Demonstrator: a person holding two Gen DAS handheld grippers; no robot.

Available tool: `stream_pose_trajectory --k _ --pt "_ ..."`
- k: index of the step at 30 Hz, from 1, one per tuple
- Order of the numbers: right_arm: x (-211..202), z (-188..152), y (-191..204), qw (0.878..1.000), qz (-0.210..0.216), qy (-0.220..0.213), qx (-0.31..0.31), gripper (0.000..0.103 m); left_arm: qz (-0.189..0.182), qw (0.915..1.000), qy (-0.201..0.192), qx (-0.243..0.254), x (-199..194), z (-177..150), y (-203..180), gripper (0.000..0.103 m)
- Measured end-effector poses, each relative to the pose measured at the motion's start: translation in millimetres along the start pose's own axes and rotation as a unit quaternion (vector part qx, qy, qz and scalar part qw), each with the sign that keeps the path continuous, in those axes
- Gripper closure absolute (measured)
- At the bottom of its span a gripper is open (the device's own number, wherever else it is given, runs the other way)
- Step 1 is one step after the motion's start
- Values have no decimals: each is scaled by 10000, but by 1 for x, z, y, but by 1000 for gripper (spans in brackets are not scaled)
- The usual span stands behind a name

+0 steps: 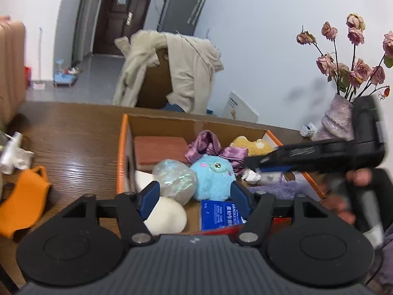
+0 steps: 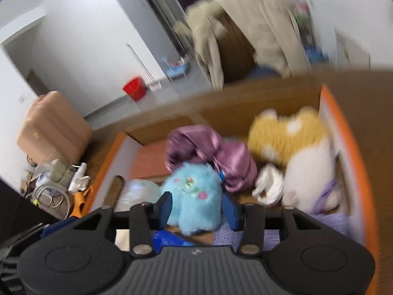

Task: Organize soft objects
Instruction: 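Carry the light-blue plush into the cardboard box with both grippers and open them, then move both grippers back toward the lilac fuzzy headband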

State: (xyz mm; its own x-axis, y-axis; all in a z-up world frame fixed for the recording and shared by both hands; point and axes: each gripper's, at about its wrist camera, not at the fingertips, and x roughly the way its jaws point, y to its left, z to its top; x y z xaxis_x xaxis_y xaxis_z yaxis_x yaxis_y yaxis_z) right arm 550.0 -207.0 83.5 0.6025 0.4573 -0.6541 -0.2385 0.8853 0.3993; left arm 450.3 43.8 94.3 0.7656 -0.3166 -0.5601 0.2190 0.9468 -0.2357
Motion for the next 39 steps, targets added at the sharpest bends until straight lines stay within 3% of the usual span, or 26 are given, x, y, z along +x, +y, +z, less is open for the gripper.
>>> stream_pose_trajectory --k 5,10,14,20,23,26,30,33,39 --pt "-84 3 10 9963 -194 -672 -502 47 260 9986 -376 272 -52 1 -13 29" --pt "-169 -27 4 9891 -320 -1174 -829 43 367 9947 -836 469 -111 -8 -24 18" --pt "-208 -48 -1 9853 -418 -1386 -908 39 416 9925 -1017 531 -138 -11 -31 17" --pt "-221 -75 4 9854 -176 -1520 -752 38 555 9903 -1111 618 -149 -29 -46 17" --pt "-226 -120 1 9856 363 -1591 -441 35 937 9873 -1106 644 -154 -75 -51 17" --pt "-226 -179 4 9856 372 -1606 -385 32 1011 9871 -1135 504 -171 -133 -54 14" --pt "-210 -235 3 9953 285 -909 -198 32 1003 9921 -742 -106 -182 -179 -40 13" --pt "-198 -248 2 9981 287 -536 -140 32 1243 9902 -634 -108 -182 -183 -32 13" --pt "-173 -227 21 9971 200 -669 -286 32 1046 9912 -789 -199 -162 -152 -14 13"
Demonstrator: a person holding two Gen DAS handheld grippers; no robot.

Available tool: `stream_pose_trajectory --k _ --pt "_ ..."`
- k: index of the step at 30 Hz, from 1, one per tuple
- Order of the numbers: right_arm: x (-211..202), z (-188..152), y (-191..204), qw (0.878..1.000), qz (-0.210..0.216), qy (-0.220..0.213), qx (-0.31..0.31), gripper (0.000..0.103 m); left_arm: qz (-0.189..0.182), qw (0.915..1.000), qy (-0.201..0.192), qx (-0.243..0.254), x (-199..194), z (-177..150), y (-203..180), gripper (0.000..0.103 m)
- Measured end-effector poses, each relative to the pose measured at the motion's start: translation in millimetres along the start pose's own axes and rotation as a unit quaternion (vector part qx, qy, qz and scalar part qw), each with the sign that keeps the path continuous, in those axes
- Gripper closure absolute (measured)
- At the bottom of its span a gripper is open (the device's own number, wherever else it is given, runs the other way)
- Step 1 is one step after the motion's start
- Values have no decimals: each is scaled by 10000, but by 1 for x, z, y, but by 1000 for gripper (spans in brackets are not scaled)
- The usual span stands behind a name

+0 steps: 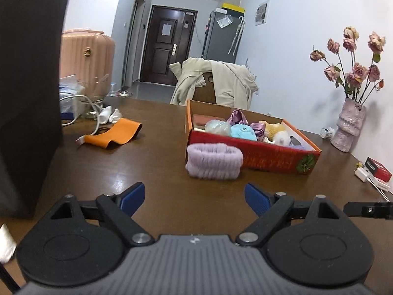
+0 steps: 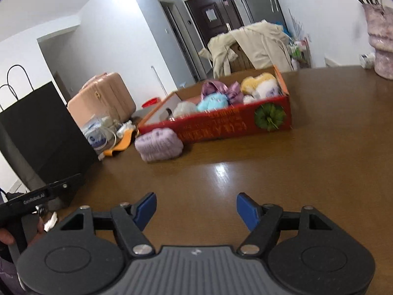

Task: Organize soft objects
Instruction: 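Move both grippers back toward the lilac fuzzy headband, then close the left gripper on the lilac headband while the right gripper also grips it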

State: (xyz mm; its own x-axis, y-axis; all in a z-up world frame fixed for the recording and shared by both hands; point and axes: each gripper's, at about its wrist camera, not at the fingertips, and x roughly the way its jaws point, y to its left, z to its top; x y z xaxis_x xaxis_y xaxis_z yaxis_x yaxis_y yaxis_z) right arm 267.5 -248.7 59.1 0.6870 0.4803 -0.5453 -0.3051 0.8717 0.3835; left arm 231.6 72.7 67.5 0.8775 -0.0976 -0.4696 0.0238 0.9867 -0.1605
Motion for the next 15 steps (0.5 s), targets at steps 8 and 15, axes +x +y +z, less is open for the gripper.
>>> stream_pose_trajectory --k 8,15 --pt "94 48 35 9996 94 -101 -247 46 -432 9987 261 -11 107 45 8 33" --pt "168 73 47 9994 324 11 -141 62 -985 9944 113 -374 146 34 22 57"
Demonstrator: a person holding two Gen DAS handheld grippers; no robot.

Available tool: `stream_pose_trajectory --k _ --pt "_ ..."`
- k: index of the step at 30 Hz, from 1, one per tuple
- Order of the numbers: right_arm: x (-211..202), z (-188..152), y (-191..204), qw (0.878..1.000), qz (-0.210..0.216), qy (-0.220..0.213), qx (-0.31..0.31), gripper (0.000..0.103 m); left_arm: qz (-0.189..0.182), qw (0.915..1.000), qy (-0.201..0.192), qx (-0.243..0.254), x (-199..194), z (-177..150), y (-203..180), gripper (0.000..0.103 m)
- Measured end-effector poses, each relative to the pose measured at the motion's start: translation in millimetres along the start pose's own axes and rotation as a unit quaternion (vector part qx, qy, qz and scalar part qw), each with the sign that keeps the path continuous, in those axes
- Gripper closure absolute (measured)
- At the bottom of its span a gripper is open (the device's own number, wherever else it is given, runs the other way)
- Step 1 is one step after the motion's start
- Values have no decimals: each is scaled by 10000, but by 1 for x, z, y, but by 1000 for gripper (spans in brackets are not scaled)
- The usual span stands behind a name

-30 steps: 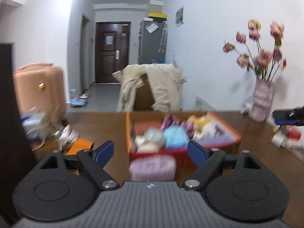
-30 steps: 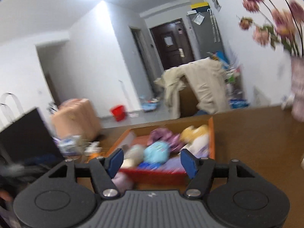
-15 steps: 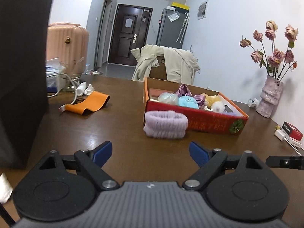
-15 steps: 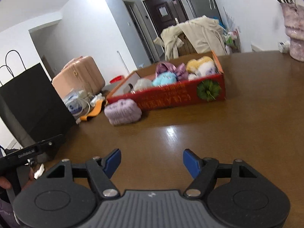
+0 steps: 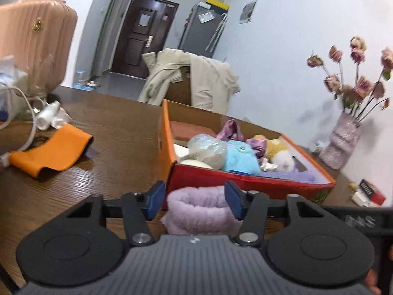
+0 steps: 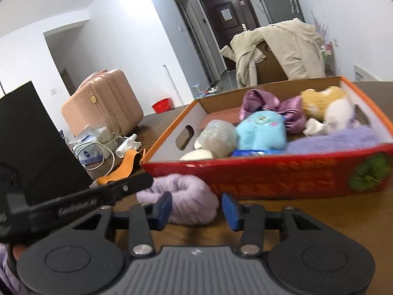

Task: Organize soft objects
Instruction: 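Close the left gripper on the lilac headband while the right gripper also grips it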

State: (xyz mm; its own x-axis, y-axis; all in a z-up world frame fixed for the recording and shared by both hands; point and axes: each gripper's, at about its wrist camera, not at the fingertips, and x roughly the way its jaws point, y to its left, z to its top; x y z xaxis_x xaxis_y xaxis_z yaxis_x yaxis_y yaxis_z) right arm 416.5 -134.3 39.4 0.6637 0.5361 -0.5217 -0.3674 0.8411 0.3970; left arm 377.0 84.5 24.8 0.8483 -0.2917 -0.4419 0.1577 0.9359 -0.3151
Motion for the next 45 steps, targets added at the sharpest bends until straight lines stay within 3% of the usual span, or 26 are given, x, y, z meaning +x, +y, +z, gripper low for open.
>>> stream_pose_trajectory --k 1,3,5,8,11,12,14,15,18,21,22,24,26,29,36,39,45 --pt "4 0 0 10000 9 -23 3 63 -52 9999 95 18 1 -1 0 65" --pt "14 1 1 10000 -16 -8 17 76 -140 9996 202 123 1 -4 -1 70" --pt "16 -3 3 9999 -101 -34 -87 84 -181 9994 274 117 -3 -6 -2 70" --pt "3 -16 5 9998 -78 47 -170 87 -148 9975 632 287 -13 -14 -6 67" --pt "-23 -38 11 9987 -117 312 -397 80 -647 9951 740 59 -33 -32 4 50" --pt "-32 -45 10 9986 -29 372 -387 68 -739 9945 736 -22 -38 -34 7 49" --pt "-42 -49 5 9991 49 390 -158 55 -940 9939 535 -218 -45 -32 12 40" --pt "-46 -49 3 9995 52 307 -109 55 -1003 9933 461 -343 -46 -29 15 37" --pt "-43 -42 -1 10000 18 69 46 55 -895 9926 545 -617 -39 -26 22 37" --pt "-23 -37 -5 9994 86 72 330 56 -516 9952 526 -641 -29 -29 21 37" --pt "-16 -37 -6 9991 102 103 398 57 -433 9959 497 -626 -26 -29 20 39" --pt "-4 -38 -7 9988 57 141 456 73 -499 9946 597 -688 -21 -30 19 42" --pt "1 -42 -8 9986 54 148 503 74 -529 9939 771 -593 -15 -33 15 57" --pt "1 -48 -11 9985 93 134 518 76 -469 9937 917 -433 -12 -36 9 65" --pt "3 -52 -13 9987 224 82 460 78 -428 9952 797 -380 -16 -39 5 81" --pt "-16 -50 -7 9991 208 47 376 80 -421 9941 805 -591 -24 -39 -2 84" --pt "-92 -48 -11 9989 75 -468 61 80 -887 9919 526 -747 -48 -38 -49 84"
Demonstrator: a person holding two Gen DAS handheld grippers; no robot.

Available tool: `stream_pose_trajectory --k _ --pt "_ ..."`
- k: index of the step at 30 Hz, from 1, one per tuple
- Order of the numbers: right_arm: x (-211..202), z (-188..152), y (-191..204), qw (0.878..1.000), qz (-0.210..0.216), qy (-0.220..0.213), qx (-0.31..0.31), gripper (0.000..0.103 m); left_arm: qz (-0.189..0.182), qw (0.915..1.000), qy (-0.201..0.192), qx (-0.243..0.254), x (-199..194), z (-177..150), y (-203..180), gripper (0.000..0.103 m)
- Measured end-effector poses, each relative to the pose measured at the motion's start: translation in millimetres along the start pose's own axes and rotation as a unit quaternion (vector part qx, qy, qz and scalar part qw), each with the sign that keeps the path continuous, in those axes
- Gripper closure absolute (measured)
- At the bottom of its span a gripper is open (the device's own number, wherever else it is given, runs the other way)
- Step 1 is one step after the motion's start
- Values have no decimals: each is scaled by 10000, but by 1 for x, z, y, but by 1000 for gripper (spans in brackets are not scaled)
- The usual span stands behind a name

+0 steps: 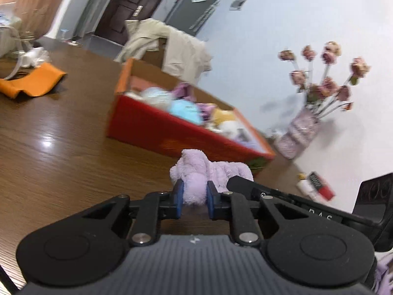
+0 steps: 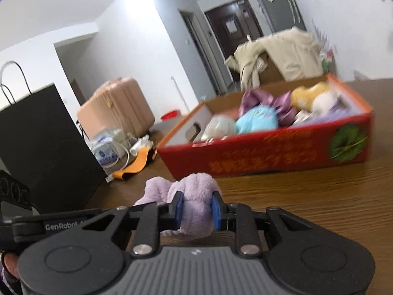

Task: Organize soft objects
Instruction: 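Carry the lilac headband into the cardboard box with both grippers and open them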

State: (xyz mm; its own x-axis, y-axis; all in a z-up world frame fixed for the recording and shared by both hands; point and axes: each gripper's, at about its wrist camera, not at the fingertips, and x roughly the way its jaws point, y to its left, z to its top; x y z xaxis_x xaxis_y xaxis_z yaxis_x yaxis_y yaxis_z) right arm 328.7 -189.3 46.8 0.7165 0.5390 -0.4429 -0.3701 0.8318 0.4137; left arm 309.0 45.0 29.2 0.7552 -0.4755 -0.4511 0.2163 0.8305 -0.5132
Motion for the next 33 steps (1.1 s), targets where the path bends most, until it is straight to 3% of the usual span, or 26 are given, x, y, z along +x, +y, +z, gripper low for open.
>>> stream_pose_trajectory --k 5,9,15,19,22,24,33 --pt "-27 35 -31 9987 -268 -432 -82 80 -333 9985 24 434 34 32 -48 84" --pt "-12 82 -66 9976 -409 -550 -90 80 -502 9977 19 451 77 67 -69 84" --pt "73 145 -110 9970 -666 109 -382 80 -87 9995 316 51 162 111 -56 84" --pt "131 154 -125 9922 -827 703 -616 80 348 9971 678 12 200 111 -43 84" --pt "162 151 -137 9879 -801 1234 -496 80 722 9918 996 333 216 101 -42 84" --pt "174 146 -144 9846 -729 1525 -440 80 870 9890 1122 404 220 96 -39 84" --pt "186 147 -135 9763 -856 1833 -765 79 920 9883 1075 562 224 89 -40 81"
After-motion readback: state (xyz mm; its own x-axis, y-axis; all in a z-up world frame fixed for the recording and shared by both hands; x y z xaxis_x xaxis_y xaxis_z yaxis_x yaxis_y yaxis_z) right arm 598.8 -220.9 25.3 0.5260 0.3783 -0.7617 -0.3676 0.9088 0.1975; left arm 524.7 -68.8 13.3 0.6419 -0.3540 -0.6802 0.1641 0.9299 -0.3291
